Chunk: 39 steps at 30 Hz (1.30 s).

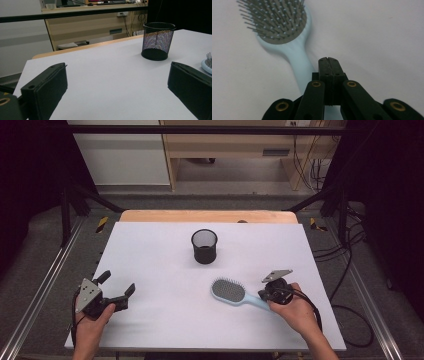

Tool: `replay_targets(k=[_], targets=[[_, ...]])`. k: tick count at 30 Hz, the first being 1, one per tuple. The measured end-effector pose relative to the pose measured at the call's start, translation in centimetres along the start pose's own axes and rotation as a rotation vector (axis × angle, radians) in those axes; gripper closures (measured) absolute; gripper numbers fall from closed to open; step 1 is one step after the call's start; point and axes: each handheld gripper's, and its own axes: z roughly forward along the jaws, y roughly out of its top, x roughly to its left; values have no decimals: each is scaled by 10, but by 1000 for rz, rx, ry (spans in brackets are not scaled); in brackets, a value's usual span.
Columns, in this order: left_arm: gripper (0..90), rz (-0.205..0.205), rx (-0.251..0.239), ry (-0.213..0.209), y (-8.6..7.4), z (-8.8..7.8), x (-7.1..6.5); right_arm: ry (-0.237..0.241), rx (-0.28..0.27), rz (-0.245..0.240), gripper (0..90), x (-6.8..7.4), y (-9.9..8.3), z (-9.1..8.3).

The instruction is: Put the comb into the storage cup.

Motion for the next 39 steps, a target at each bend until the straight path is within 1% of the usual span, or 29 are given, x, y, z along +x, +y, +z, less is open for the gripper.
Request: replay_targets(k=[1, 4, 5, 7, 8, 10, 11, 13, 14, 15, 17, 18, 21, 22, 24, 28, 29, 32, 34, 36, 39], targets=[[25, 0, 2, -2, 0, 0, 0, 10, -2, -11, 900, 5, -2, -2], [25, -1, 3, -3, 0, 0, 0, 21, -11, -16, 900, 13, -4, -5], [25, -1, 3, -3, 0, 0, 0, 21, -11, -16, 900, 13, -4, -5], [25, -1, 4, -6, -1, 0, 0, 32, -29, -20, 900, 19, -5, -10], [25, -1, 4, -6, -1, 0, 0, 32, -29, -20, 900, 19, -5, -10], [25, 3, 7, -11, -1, 1, -1, 49, -22, -27, 900, 24, -6, -12], [25, 3, 7, -11, -1, 1, -1, 49, -22, -27, 900, 24, -6, -12], [25, 9, 10, -15, -1, 1, -2, 53, -44, -4, 900, 17, -6, -10], [25, 10, 10, -15, -1, 1, -2, 47, -40, 9, 900, 14, -6, -9], [25, 10, 10, -15, -1, 1, -2, 37, -35, 6, 900, 12, -6, -7], [25, 10, 9, -15, -1, 1, -1, 34, -17, 11, 900, 7, -9, -4], [25, 10, 9, -15, -1, 1, -1, 24, -9, 24, 900, 5, -10, -2], [25, 8, 9, -12, -1, 1, -1, 27, -7, 24, 900, 4, -13, 0], [25, 8, 11, -13, -1, 1, 0, 33, -2, 28, 900, 6, -15, 0], [25, 10, 14, -15, -1, 2, -1, 40, 9, 15, 900, 11, -18, 2], [25, 13, 14, -15, -1, 1, -2, 53, 6, 8, 900, 20, -20, 0], [25, 13, 14, -15, -1, 1, -2, 53, 6, 8, 900, 20, -20, 0], [25, 13, 15, -15, -1, 1, -1, 68, 9, -12, 900, 28, -21, 0], [25, 12, 13, -15, -1, 1, -1, 63, 2, -19, 900, 33, -20, -2], [25, 14, 12, -14, -1, 1, -1, 43, -12, -16, 900, 33, -19, -5], [25, 12, 10, -14, 0, 0, -1, 31, -38, -5, 900, 33, -15, -12]])
